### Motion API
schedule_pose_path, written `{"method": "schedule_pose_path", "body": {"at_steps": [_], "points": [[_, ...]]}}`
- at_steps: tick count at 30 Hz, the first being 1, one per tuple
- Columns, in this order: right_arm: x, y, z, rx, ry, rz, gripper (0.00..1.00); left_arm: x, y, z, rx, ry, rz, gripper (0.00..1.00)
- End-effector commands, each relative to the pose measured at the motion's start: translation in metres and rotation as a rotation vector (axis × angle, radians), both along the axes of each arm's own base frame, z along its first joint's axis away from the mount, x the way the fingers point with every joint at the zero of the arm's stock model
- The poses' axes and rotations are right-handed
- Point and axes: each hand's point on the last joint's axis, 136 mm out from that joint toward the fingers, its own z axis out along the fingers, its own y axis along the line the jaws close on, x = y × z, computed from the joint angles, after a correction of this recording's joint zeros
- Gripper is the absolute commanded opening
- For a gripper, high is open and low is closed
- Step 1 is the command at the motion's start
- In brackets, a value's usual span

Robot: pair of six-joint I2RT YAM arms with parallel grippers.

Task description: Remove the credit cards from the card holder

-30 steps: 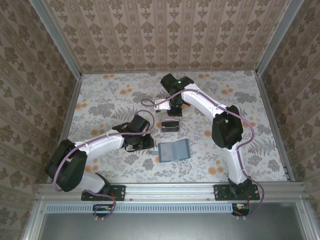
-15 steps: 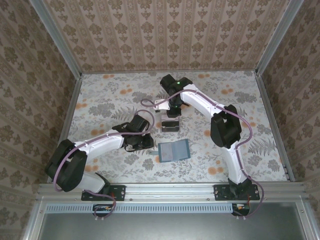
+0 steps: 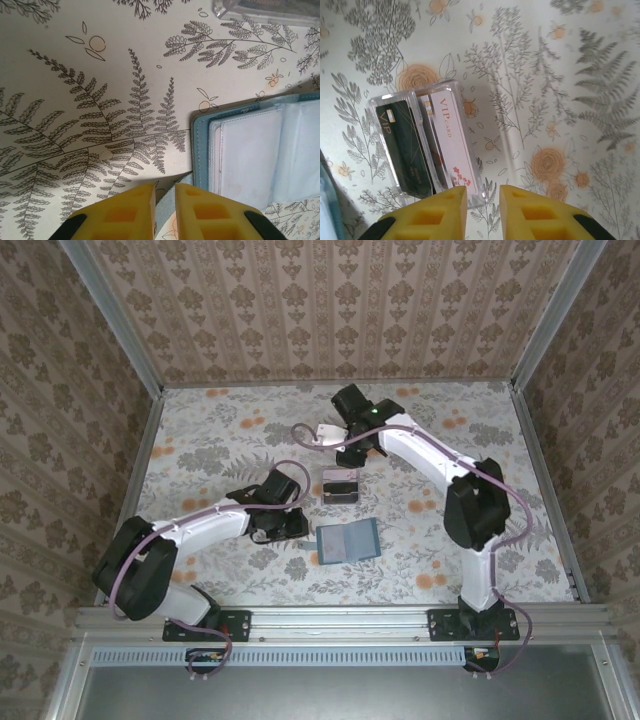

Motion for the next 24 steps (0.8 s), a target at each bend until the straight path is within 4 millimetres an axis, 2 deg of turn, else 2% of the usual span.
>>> {"method": "schedule_pose_path", "body": {"at_steps": [1, 7, 9, 16, 20, 23, 24], "points": [[-0.003, 0.004, 0.031, 0.183, -0.037, -0.178, 0.29, 0.001, -0.014, 0.004, -0.024, 0.002, -0.035, 0.19], [-0.037, -0.005, 0.028, 0.291, 0.036, -0.36, 0.32, -0.004, -0.025, -0.005, -0.02, 0.027, -0.063, 0.18], [-0.051, -0.008, 0.024, 0.315, 0.058, -0.404, 0.33, -0.006, -0.029, -0.006, -0.016, 0.028, -0.073, 0.18], [-0.089, -0.019, 0.027, 0.428, 0.105, -0.519, 0.33, -0.009, -0.034, -0.004, 0.016, 0.016, -0.083, 0.18], [-0.102, -0.025, 0.027, 0.484, 0.138, -0.61, 0.32, -0.01, -0.037, 0.0, 0.018, 0.003, -0.087, 0.19], [-0.11, -0.025, 0.016, 0.505, 0.203, -0.684, 0.32, -0.013, -0.04, 0.0, 0.02, 0.007, -0.095, 0.19], [-0.113, -0.027, 0.024, 0.537, 0.202, -0.696, 0.31, -0.015, -0.04, -0.002, 0.025, 0.014, -0.096, 0.18]]}}
